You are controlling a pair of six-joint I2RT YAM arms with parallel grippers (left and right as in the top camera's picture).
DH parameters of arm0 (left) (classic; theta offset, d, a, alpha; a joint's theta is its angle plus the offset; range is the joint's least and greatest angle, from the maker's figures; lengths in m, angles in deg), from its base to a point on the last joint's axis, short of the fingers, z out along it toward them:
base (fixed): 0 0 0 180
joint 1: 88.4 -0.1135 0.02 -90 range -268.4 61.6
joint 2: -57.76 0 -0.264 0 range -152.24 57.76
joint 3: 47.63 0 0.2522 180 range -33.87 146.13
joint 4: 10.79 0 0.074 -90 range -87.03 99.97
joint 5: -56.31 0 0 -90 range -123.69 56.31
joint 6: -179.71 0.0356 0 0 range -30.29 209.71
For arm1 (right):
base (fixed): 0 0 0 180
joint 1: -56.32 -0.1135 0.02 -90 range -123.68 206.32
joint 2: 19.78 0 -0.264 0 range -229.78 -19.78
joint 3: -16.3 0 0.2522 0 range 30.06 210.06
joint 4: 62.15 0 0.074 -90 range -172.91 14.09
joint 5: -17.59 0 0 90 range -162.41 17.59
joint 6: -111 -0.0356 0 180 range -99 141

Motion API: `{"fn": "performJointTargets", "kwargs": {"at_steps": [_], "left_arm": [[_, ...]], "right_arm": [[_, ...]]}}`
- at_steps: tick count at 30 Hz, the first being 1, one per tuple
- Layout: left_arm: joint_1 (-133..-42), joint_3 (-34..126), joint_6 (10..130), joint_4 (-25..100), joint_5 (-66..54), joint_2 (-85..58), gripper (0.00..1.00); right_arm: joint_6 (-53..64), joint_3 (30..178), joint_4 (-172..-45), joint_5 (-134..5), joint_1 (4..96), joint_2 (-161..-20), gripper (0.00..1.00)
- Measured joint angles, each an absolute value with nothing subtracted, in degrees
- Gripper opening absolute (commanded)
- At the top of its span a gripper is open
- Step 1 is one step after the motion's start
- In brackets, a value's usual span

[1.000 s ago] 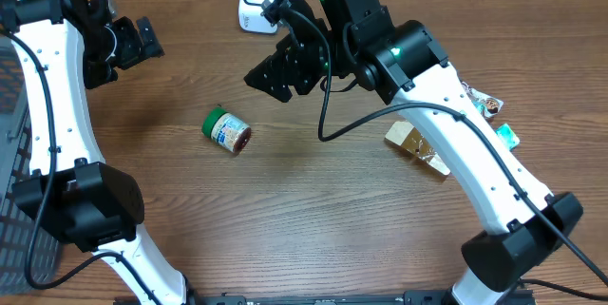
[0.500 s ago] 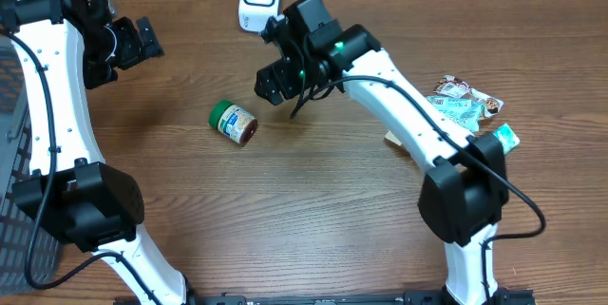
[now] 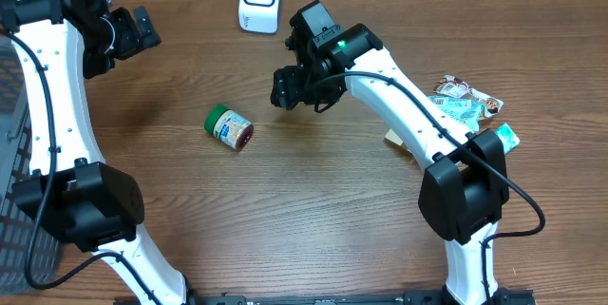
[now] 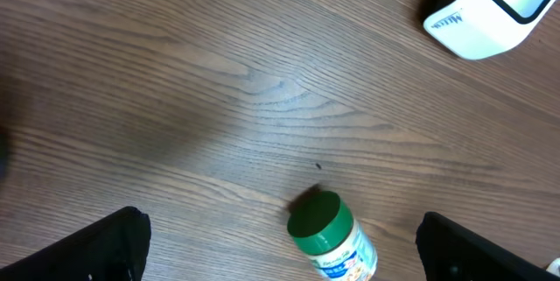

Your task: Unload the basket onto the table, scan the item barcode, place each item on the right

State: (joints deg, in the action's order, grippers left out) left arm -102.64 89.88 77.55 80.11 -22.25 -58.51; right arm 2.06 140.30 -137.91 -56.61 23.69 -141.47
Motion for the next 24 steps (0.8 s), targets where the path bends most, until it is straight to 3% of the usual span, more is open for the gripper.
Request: {"fn": "performJointTargets", "kwargs": {"at_steps": [2, 4, 5, 13, 16, 24], "left_arm": [[-102.6, 89.9, 78.2, 80.2, -21.7, -58.5, 0.34], [-102.0, 89.9, 79.9, 80.7, -21.3, -58.6, 0.11], [-101.9, 89.9, 80.6, 80.8, -21.3, -58.6, 0.06], [-99.5, 83.6, 89.6, 79.3, -20.6, -61.3, 0.04], [-99.5, 79.4, 93.4, 76.5, -19.4, -63.8, 0.04], [-99.5, 71.3, 100.7, 68.0, -12.3, -67.6, 0.04]], "right_arm": [[0.5, 140.3, -138.0, -56.8, 23.2, -141.6, 0.56], [-1.0, 140.3, -136.8, -56.8, 22.1, -141.9, 0.55], [-1.4, 140.3, -136.6, -56.8, 21.8, -142.1, 0.55], [-6.0, 140.3, -136.0, -58.3, 20.4, -144.2, 0.55], [-7.0, 140.3, -136.1, -58.7, 21.3, -144.2, 0.4], [-11.1, 140.3, -133.1, -59.7, 22.1, -144.2, 0.21]]}}
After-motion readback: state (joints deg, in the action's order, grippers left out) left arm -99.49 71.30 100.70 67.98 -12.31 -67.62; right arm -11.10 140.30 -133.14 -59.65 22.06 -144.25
